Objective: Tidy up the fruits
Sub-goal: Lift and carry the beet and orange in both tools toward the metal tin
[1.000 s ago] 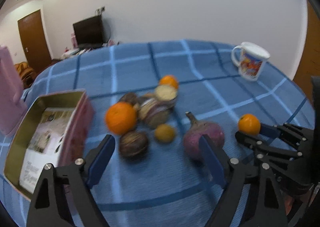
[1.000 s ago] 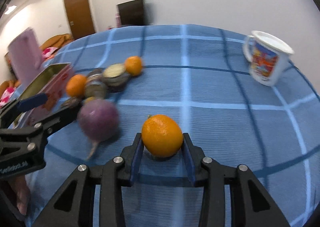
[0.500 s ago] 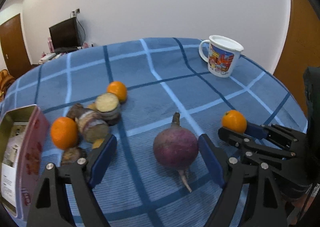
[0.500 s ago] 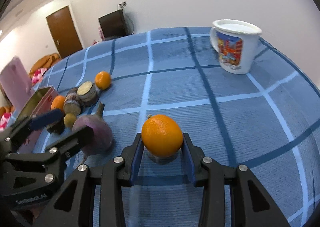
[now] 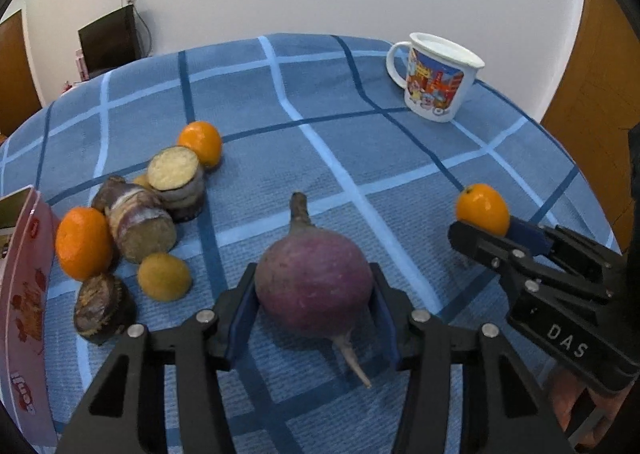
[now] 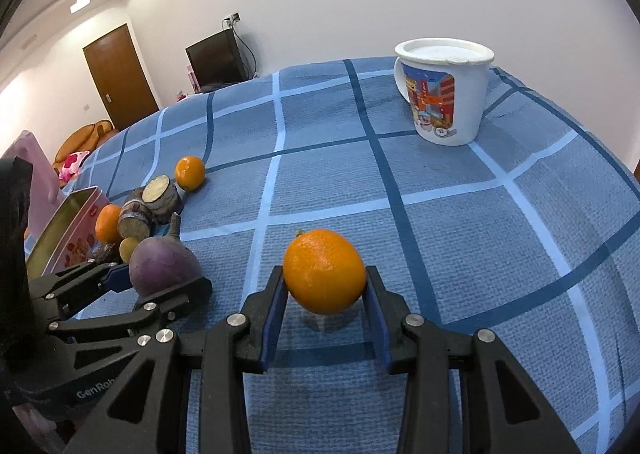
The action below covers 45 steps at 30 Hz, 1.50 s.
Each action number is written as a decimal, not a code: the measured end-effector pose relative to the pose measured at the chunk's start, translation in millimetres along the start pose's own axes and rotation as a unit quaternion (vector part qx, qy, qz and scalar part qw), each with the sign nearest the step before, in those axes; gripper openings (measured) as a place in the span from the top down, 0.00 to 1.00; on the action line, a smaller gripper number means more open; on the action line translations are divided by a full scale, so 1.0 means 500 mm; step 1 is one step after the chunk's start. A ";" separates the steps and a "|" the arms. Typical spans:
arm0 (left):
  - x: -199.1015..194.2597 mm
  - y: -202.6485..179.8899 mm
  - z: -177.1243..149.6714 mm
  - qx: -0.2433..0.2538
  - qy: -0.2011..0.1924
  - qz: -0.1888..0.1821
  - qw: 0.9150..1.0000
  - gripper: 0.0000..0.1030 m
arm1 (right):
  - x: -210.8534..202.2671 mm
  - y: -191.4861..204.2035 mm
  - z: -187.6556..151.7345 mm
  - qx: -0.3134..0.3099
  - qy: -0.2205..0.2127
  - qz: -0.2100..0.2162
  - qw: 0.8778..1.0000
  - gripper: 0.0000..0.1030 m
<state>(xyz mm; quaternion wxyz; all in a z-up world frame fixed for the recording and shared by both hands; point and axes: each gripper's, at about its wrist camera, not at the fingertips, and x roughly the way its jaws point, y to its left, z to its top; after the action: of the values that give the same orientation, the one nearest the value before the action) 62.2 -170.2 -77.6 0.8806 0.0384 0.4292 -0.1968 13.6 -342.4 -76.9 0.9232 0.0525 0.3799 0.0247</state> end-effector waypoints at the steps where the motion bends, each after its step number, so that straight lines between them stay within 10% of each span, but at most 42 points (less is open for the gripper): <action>1: -0.005 0.004 -0.002 -0.002 -0.005 0.000 1.000 0.48 | -0.003 0.003 -0.001 -0.004 -0.003 0.000 1.000 0.61; 45: -0.152 0.131 -0.074 -0.034 -0.126 0.096 0.987 0.48 | -0.033 0.214 -0.033 -0.109 -0.049 0.043 0.992 0.61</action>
<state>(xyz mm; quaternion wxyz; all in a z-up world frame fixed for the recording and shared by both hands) 17.3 -77.2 -48.9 0.9432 0.0242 0.3159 -0.1001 -10.1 -236.0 -64.5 0.9391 -0.0314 0.3262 0.1031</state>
